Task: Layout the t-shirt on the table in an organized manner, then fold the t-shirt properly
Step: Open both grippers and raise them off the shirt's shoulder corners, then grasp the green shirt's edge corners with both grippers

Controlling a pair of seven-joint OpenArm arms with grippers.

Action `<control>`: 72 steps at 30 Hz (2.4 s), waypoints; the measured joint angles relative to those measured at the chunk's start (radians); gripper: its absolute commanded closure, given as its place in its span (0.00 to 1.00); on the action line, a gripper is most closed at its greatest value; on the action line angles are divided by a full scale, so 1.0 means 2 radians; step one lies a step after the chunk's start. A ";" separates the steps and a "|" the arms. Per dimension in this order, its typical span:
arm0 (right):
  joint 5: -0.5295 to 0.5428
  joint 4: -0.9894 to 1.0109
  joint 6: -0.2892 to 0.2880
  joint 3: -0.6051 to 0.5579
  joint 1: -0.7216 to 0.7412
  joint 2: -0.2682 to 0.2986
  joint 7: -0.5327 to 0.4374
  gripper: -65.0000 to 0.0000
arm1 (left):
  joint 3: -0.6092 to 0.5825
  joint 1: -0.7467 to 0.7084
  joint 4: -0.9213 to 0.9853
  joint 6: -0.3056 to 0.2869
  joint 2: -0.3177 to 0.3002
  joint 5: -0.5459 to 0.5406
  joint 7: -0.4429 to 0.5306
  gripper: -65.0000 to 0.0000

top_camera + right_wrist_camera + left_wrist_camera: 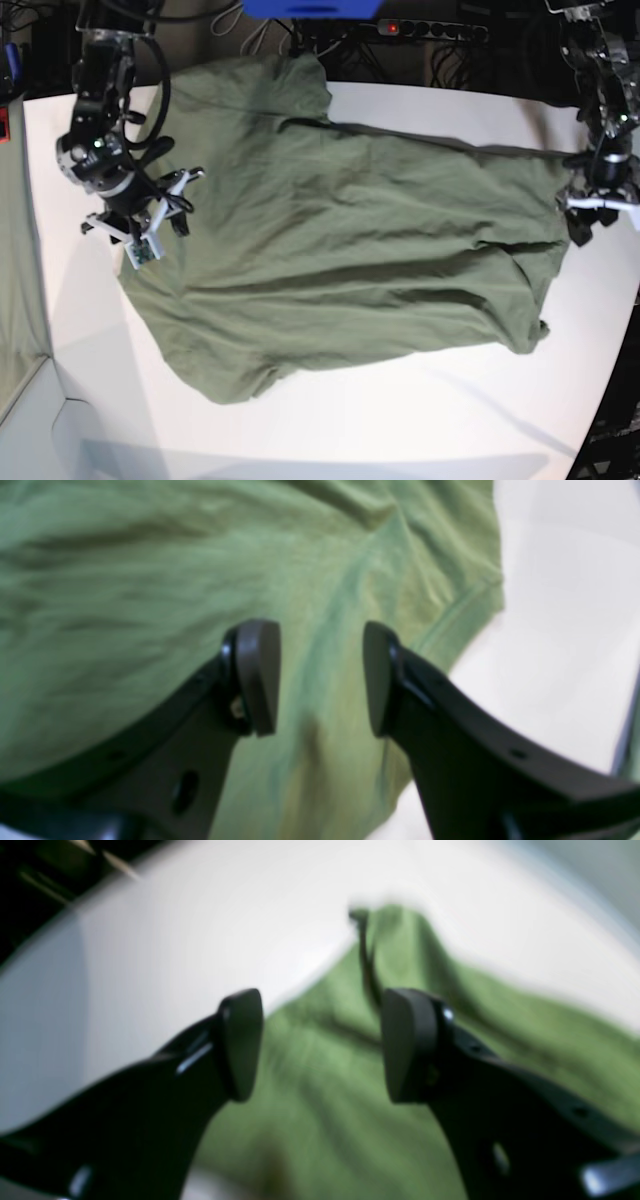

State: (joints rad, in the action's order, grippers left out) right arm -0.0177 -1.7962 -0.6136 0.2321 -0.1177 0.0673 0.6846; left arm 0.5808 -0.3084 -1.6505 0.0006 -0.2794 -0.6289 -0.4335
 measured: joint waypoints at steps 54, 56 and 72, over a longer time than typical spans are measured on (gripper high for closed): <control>0.003 -0.035 -0.004 0.082 -0.128 -0.005 -0.005 0.55 | 0.010 0.015 0.153 0.001 -0.003 0.001 0.009 1.00; 0.001 -0.035 -0.004 0.082 -0.142 -0.006 -0.002 0.49 | 0.010 0.020 0.153 0.002 -0.003 0.001 0.009 1.00; 0.014 0.100 -0.006 0.080 -0.044 -0.010 -0.029 0.44 | 0.010 0.058 0.155 0.003 -0.002 0.003 0.009 1.00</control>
State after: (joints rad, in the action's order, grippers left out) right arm 0.0101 -1.5970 -0.6254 0.3920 -0.2050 0.0467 0.6266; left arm 0.6014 -0.1921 -1.3399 0.0059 -0.2844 -0.6228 -0.4156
